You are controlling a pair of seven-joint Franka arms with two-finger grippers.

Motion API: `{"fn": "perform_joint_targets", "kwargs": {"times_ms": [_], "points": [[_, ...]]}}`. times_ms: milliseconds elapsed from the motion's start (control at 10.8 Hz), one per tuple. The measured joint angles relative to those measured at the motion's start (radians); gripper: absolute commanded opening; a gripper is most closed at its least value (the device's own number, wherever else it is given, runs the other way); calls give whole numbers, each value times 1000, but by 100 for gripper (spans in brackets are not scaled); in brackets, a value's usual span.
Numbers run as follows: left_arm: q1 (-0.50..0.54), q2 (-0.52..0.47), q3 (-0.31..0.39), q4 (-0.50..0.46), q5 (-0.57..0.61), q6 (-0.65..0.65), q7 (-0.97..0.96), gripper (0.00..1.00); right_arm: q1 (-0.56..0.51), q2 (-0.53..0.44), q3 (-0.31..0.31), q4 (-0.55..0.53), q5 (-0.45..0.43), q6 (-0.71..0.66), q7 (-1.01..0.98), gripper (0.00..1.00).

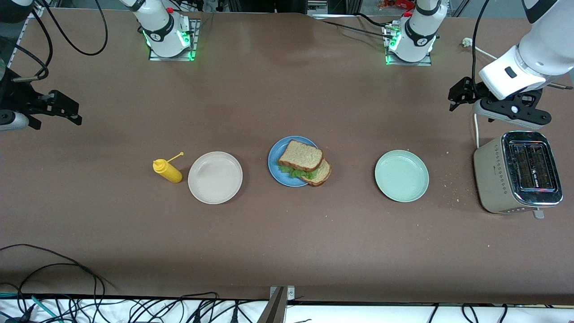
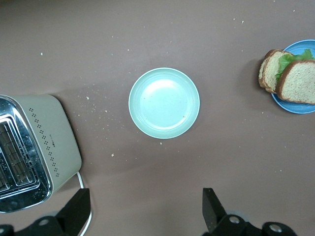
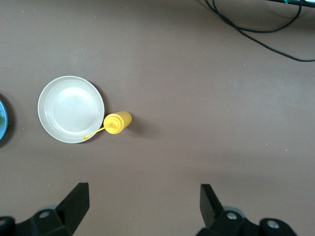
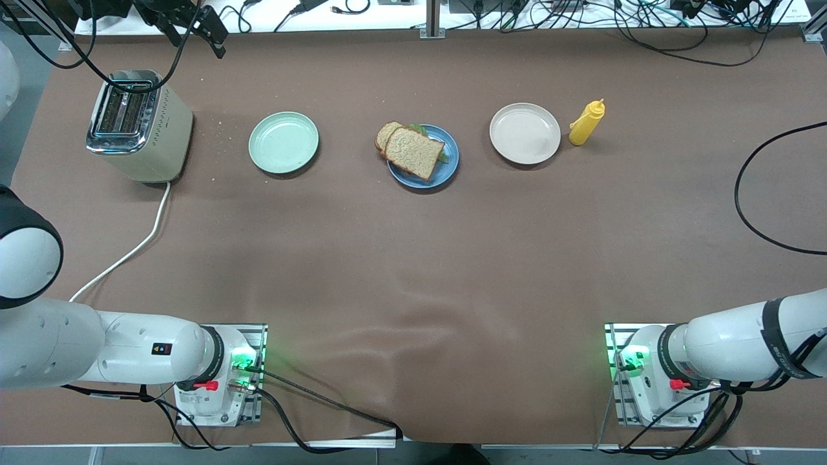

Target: Make sandwich in blue plate with both arms

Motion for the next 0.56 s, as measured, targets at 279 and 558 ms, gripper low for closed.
{"fn": "perform_joint_targets", "kwargs": {"times_ms": [279, 558], "points": [[1, 0, 5, 0, 0, -1, -1, 100, 0, -1, 0, 14, 0, -19, 0, 100], [1, 1, 6, 0, 0, -1, -1, 100, 0, 0, -1, 15, -5, -23, 0, 100]]}}
